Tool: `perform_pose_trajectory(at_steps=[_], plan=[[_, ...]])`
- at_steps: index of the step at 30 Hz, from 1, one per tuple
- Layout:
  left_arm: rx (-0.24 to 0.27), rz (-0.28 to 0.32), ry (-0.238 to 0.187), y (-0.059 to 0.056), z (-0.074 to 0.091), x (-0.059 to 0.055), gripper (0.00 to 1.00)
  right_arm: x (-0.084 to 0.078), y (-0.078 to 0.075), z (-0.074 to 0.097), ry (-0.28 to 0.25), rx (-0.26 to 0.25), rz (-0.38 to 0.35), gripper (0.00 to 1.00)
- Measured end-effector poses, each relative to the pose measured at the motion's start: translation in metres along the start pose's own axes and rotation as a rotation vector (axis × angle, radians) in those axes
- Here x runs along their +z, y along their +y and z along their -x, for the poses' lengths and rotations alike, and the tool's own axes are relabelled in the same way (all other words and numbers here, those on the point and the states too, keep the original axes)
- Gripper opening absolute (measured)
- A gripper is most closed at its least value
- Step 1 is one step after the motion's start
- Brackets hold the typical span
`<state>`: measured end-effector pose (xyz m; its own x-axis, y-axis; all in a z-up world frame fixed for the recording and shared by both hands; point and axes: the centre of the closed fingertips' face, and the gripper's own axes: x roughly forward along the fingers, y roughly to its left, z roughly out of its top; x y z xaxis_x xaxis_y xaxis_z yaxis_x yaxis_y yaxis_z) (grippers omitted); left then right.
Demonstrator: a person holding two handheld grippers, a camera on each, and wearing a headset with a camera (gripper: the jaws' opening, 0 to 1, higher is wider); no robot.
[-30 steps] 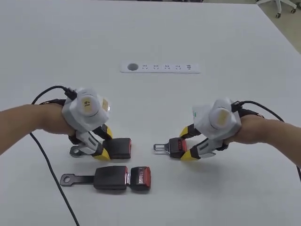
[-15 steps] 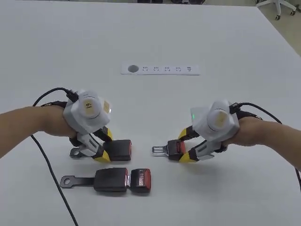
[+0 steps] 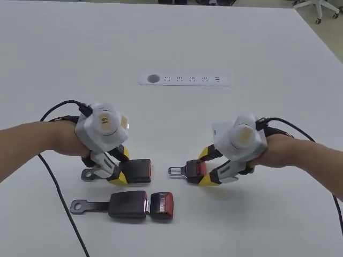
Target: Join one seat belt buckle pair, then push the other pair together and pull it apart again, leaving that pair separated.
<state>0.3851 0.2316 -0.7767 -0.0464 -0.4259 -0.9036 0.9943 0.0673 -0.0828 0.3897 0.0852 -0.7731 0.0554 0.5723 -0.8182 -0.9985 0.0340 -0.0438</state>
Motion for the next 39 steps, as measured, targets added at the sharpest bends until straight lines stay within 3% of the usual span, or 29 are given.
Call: perform_pose_trajectory(at_steps=[23, 39], plan=[[-0.001, -0.009, 0.009, 0.000, -0.001, -0.002, 0.31, 0.018, -0.001, -0.013, -0.003, 0.019, 0.026, 0.30], [0.001, -0.003, -0.002, 0.000, -0.001, -0.001, 0.31, 0.040, 0.002, -0.024, -0.014, 0.035, 0.038, 0.30]])
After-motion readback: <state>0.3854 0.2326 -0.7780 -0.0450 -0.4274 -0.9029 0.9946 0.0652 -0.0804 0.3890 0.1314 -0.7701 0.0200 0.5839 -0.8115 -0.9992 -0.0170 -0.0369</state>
